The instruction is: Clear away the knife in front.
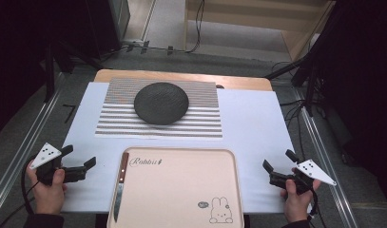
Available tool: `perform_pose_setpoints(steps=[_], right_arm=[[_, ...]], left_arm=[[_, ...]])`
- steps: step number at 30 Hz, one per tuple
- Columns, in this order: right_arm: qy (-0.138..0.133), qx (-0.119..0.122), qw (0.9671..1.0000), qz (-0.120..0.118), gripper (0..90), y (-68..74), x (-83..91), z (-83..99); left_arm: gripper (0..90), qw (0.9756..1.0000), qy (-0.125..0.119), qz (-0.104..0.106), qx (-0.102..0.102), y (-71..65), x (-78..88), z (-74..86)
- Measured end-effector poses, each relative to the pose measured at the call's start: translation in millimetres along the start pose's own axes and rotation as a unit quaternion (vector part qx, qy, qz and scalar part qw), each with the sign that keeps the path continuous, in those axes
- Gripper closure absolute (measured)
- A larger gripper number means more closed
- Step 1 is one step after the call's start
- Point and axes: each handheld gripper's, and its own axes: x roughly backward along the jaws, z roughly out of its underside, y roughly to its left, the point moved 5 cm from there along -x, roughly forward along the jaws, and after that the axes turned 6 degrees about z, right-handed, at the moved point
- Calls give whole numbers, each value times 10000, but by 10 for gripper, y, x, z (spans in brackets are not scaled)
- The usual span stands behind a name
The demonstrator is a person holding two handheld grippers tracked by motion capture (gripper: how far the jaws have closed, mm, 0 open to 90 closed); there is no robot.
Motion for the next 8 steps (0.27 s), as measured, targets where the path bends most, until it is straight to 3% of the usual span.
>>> perform_pose_setpoints(steps=[8], right_arm=[[9,-15,10000,4,0,0,-2,0]], left_arm=[[0,10000,-9,-35,5,-2,-4,-1]])
